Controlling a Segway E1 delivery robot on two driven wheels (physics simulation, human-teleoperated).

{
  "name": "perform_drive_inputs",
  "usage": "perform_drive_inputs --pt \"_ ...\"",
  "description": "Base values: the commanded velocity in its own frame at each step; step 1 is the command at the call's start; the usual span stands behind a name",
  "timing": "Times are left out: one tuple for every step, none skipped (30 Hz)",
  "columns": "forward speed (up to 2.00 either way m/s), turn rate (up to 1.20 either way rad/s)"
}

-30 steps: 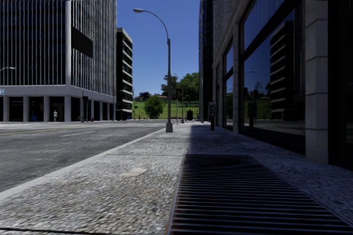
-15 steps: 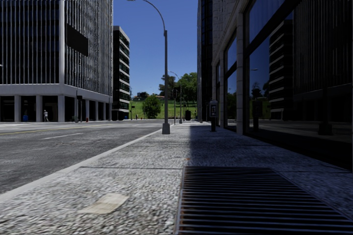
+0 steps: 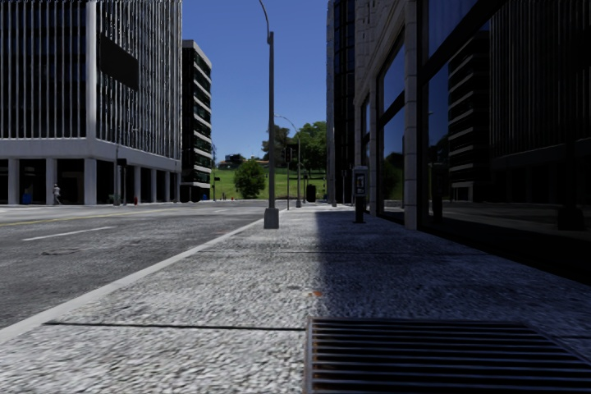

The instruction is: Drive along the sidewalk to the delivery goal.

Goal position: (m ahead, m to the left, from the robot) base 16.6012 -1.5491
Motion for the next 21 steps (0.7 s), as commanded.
perform_drive_inputs --pt "2.00 -0.22" --pt "2.00 -0.22" --pt "2.00 -0.22" --pt "2.00 -0.22" --pt "2.00 -0.22" --pt "2.00 -0.22" --pt "2.00 -0.22" --pt "2.00 -0.28" --pt "2.00 -0.28" --pt "2.00 -0.30" --pt "2.00 -0.30" --pt "2.00 -0.30" --pt "2.00 -0.30" --pt "2.00 -0.30" --pt "2.00 -0.27" --pt "2.00 0.00" --pt "2.00 0.00" --pt "2.00 0.00" --pt "2.00 0.00" --pt "2.00 0.00" --pt "2.00 0.00"
